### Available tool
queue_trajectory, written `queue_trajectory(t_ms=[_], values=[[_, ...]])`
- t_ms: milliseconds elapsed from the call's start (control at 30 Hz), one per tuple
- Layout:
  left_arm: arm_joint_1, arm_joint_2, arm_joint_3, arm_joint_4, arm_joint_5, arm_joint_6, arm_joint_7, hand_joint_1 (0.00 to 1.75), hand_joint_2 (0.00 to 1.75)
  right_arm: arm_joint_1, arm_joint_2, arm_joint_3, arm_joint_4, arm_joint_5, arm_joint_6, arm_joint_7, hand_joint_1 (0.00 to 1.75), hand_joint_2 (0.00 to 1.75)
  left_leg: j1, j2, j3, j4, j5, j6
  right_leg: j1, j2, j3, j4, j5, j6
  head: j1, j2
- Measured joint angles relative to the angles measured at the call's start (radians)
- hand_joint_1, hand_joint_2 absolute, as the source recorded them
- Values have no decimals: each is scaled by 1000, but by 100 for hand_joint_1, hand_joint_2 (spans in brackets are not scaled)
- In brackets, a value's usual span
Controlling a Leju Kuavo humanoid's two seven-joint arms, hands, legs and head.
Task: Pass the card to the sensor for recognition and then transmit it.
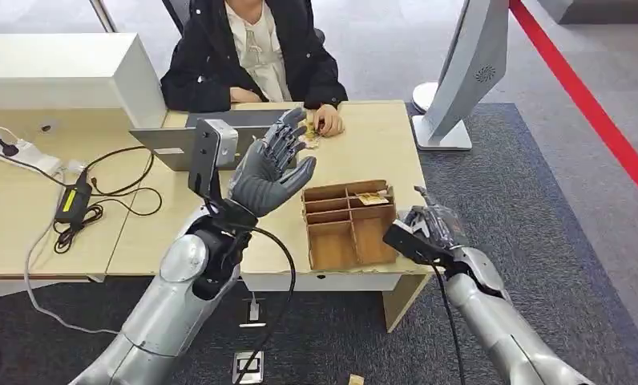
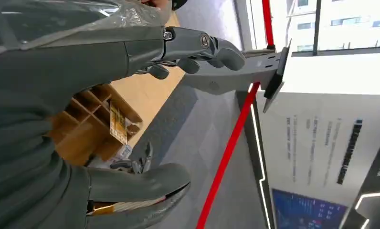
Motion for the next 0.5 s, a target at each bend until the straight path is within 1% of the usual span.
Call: queue_trajectory(t_ms=[367, 500], values=[[2, 2, 0, -5, 0, -11, 14, 0, 175, 8, 3, 6, 9, -13, -6, 8, 175, 175, 0, 0, 0, 0, 0, 0, 0, 0, 0, 0, 0, 0, 0, 0], [5, 3, 2, -12, 0, -14, 22, 0, 175, 9, -2, 6, 11, -19, -24, 11, 175, 175, 0, 0, 0, 0, 0, 0, 0, 0, 0, 0, 0, 0, 0, 0]])
